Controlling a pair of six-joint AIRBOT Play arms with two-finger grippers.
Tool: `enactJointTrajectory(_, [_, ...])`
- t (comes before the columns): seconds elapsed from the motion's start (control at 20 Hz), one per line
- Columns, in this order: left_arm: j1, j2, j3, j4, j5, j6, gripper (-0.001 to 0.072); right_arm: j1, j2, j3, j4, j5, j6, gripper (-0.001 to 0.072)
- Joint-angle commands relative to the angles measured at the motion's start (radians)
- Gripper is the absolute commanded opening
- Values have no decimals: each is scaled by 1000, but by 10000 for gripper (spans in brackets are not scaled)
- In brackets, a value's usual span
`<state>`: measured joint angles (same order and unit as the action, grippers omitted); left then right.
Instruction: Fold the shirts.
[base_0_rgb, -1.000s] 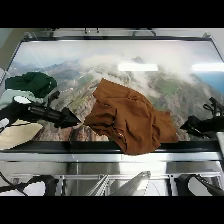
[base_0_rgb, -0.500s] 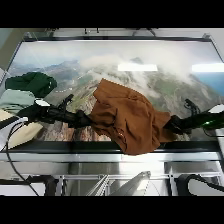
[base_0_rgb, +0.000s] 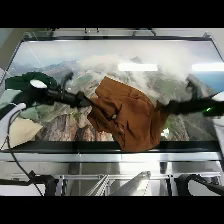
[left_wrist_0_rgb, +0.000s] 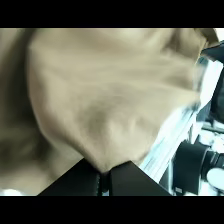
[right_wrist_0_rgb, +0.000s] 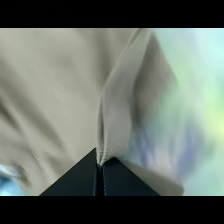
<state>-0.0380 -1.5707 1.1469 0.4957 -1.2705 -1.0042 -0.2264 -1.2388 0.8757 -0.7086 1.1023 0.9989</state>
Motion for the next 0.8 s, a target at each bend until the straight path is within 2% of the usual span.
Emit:
enactJointTrajectory(0.0, [-1,126,173,-2,-17,-9,13,3,121,232,67,20,-19,20])
enactJointTrajectory(0.25, [6,326,423,1,-24,-23,18,3,268,526,66,-12,-15,19])
enactJointTrajectory(0.5, [108,523,612,18,-138,-64,21,2,384,613,66,-55,-15,19])
enactJointTrajectory(0.6, [156,585,623,85,-192,-100,22,2,401,613,66,-55,-15,20])
enactJointTrajectory(0.75, [199,652,503,170,-213,-106,23,5,341,613,66,-31,6,20])
